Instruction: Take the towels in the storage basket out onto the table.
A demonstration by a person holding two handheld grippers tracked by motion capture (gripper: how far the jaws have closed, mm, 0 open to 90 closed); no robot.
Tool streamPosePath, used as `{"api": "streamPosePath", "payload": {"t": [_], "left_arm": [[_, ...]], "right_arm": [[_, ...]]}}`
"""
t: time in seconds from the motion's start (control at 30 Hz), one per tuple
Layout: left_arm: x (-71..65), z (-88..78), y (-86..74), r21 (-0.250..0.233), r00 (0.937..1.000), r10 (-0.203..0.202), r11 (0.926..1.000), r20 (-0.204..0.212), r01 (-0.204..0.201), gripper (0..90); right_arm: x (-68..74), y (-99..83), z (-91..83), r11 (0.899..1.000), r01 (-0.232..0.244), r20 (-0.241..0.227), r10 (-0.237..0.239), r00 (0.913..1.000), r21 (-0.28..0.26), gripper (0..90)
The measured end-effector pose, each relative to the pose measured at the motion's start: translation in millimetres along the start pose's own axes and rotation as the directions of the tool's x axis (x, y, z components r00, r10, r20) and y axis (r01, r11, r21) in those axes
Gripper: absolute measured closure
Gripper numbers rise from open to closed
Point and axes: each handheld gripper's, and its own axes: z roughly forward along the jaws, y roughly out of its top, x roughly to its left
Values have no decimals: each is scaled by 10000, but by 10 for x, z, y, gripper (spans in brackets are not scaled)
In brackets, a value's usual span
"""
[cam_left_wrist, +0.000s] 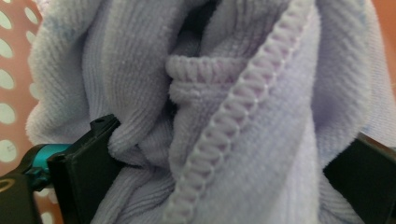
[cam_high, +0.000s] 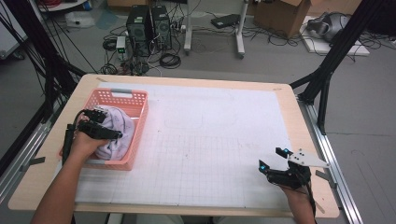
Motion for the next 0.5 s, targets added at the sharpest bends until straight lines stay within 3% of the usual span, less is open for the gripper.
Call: {"api": "streamPosePath", "payload": {"t": [0.13, 0.17, 0.2, 0.23, 0.27, 0.3, 0.5], "left_arm": [[5, -10, 1, -7, 10000, 13, 10000, -95, -13, 95], [5, -13, 3, -49, 10000, -21, 10000, -71, 20, 181], [3, -20, 4, -95, 10000, -49, 9999, -24, 49, 181], [0, -30, 7, -138, 9999, -103, 9999, -20, 103, 240], [-1, -42, 11, -125, 9999, -154, 9998, 6, 154, 360], [0, -52, 14, -129, 9997, -256, 9996, -4, 256, 410], [56, -144, 3, -570, 9966, -772, 9953, 271, 787, 528]], "right_arm": [[-11, -2, -2, 9998, -153, -82, 153, 9998, -88, 147], [-24, -3, 17, 9998, -191, -155, 190, 9997, -74, 148], [-24, -3, 17, 9998, -191, -155, 190, 9997, -74, 148], [-31, -7, 31, 9998, -188, -189, 187, 9996, -72, 148], [-44, -17, 68, 9997, -246, -270, 247, 9993, 38, 148], [-44, -17, 68, 9997, -246, -270, 247, 9993, 38, 148], [-56, 51, 162, 9999, -96, -311, 99, 9995, 92, 148]]}}
